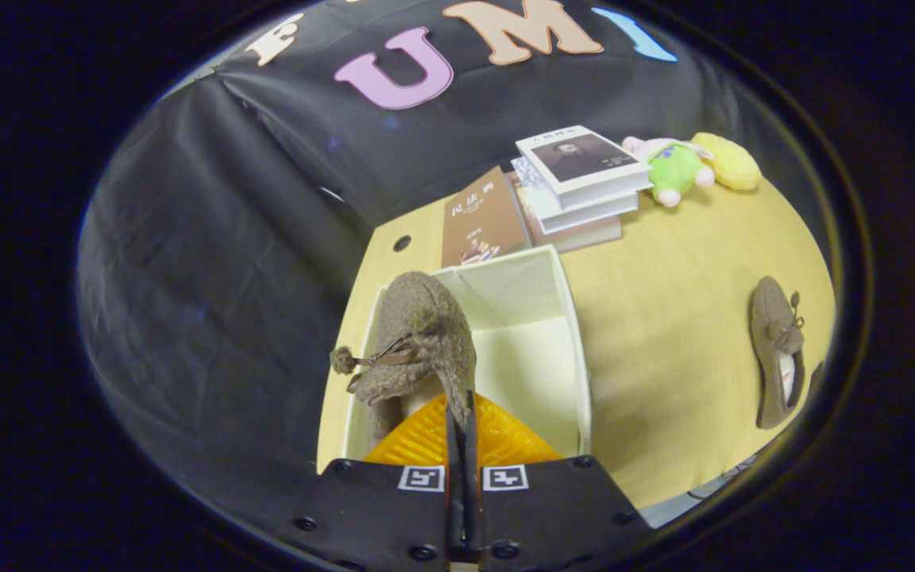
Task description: Open the storage box then place both shoes into the box .Put the left shoe in first, then the right shoe, with the right side of both shoes facing outward in a uniform manner.
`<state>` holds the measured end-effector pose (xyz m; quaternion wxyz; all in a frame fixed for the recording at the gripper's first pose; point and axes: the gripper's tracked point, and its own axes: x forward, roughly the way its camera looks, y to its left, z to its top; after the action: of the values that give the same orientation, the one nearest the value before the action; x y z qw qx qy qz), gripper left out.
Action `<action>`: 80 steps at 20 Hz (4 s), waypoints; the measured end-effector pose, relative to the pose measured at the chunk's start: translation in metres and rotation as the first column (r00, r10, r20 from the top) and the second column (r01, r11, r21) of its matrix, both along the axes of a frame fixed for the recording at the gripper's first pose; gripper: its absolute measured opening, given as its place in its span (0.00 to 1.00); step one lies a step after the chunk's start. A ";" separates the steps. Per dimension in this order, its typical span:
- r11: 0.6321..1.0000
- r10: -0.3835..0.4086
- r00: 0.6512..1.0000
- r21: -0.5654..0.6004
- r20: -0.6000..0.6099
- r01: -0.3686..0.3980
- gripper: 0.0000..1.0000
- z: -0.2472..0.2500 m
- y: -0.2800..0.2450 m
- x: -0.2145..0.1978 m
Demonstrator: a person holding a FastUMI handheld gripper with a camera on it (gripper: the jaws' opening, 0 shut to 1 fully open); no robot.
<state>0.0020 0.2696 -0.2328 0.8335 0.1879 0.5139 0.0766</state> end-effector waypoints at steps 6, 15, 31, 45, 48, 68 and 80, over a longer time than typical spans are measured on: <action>0.999 -0.017 0.997 -0.036 -0.077 0.014 0.04 -0.041 0.020 -0.004; 0.990 0.089 0.984 -0.092 -0.157 -0.105 0.04 -0.075 0.036 -0.024; 0.940 0.337 0.918 -0.137 0.211 -0.313 0.98 0.040 -0.003 -0.006; 0.907 0.268 0.905 -0.403 0.332 -0.120 0.99 0.052 -0.204 0.004; 0.875 0.272 0.906 -0.475 0.325 -0.093 0.99 0.044 -0.250 0.000; 0.836 0.205 0.976 -0.532 0.070 -0.138 1.00 -0.089 -0.406 -0.052; 0.894 0.138 0.989 -0.424 -0.052 -0.146 0.31 -0.129 -0.398 -0.055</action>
<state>-0.0526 -0.1287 -0.3622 0.8413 -0.0362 0.5389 0.0210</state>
